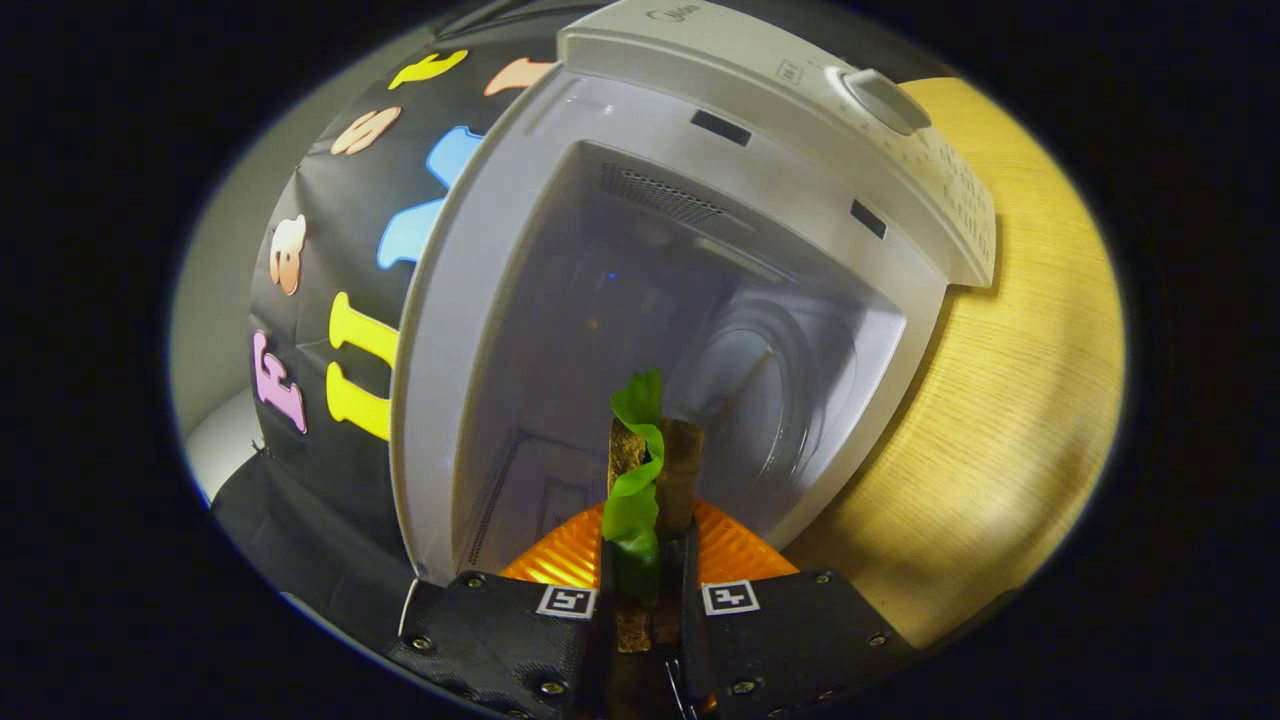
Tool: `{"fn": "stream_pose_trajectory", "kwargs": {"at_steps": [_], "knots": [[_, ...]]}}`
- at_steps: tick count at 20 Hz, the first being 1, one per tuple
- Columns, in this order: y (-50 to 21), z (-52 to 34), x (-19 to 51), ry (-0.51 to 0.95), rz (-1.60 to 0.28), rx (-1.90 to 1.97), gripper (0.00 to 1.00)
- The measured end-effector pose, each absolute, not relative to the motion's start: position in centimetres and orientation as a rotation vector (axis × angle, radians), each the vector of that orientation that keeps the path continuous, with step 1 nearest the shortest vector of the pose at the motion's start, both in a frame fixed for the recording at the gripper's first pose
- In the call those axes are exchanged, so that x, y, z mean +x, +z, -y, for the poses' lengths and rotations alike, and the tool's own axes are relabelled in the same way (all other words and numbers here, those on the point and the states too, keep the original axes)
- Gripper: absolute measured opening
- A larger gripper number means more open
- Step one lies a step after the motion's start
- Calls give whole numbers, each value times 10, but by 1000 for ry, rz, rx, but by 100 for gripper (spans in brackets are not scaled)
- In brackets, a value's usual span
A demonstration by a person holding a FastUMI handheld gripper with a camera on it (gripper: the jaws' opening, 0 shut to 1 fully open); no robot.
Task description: Open the microwave, put the food inside, and close the microwave door.
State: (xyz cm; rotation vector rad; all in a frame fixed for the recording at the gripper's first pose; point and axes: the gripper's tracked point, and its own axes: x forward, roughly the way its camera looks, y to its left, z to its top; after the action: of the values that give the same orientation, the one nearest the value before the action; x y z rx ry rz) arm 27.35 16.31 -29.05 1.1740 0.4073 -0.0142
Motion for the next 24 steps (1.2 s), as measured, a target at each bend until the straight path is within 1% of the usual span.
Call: {"fn": "stream_pose_trajectory", "kwargs": {"at_steps": [9, 10, 12, 13, 15, 16, 17, 18, 19, 20, 21, 24], "knots": [[-321, -148, 304, -129, -335, 1241, 24], [-324, -148, 307, -135, -332, 1249, 30], [-327, -147, 309, -144, -326, 1273, 30], [-327, -148, 310, -149, -324, 1278, 34], [-323, -147, 309, -151, -308, 1265, 34], [-324, -149, 308, -165, -318, 1249, 41], [-318, -146, 307, -156, -304, 1245, 42], [-311, -149, 307, -147, -286, 1244, 56], [-304, -146, 305, -151, -279, 1229, 68], [-303, -144, 302, -169, -284, 1201, 90], [-305, -142, 299, -187, -301, 1170, 97], [-311, -141, 283, -211, -361, 1105, 97]]}}
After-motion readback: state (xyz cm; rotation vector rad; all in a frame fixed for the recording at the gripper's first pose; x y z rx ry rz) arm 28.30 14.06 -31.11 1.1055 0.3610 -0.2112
